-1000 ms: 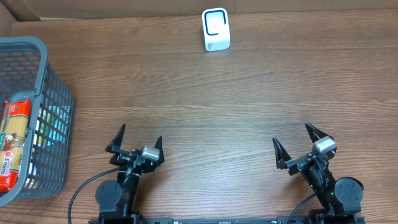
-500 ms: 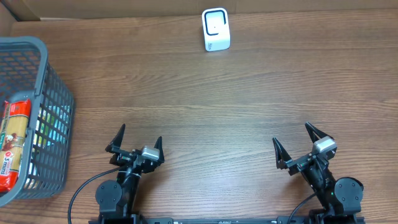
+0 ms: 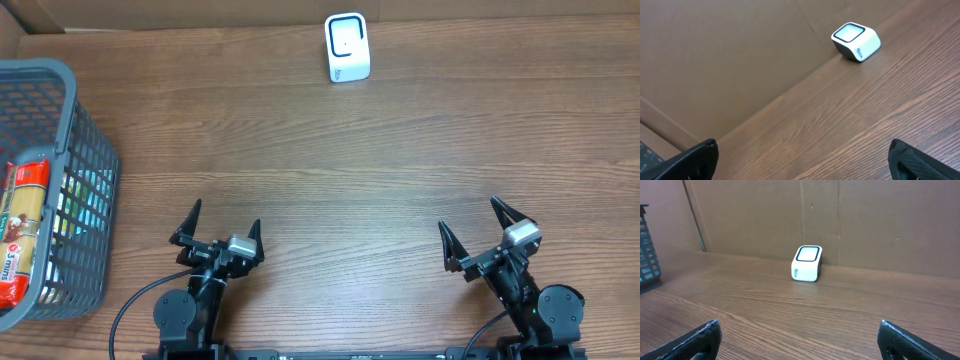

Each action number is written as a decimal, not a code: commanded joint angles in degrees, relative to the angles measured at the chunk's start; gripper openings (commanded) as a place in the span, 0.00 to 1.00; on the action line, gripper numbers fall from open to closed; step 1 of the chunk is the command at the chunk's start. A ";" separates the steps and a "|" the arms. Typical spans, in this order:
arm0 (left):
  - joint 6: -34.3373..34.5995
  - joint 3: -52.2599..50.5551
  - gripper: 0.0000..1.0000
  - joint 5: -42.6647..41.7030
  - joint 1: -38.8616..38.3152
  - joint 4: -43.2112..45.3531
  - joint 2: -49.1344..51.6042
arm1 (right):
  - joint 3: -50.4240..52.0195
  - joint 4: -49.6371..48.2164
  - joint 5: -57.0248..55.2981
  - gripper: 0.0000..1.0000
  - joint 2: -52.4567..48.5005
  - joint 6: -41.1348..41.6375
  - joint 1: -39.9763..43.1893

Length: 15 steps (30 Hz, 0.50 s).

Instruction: Scan the item barcode

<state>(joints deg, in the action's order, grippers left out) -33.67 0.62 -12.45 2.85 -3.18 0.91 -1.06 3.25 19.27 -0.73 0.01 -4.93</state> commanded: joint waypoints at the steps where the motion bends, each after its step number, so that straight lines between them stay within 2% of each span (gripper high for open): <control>1: -1.07 -0.35 1.00 -0.50 -0.24 0.13 -0.66 | 0.61 -0.11 -0.09 1.00 0.57 -0.04 -0.22; 15: -1.05 -0.35 1.00 -0.72 -0.24 0.13 -0.66 | 0.61 -0.11 -0.09 1.00 0.57 -0.04 -0.22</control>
<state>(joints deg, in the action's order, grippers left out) -33.67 0.62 -12.47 2.85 -3.18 0.91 -1.06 3.25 19.27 -0.73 -0.01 -4.93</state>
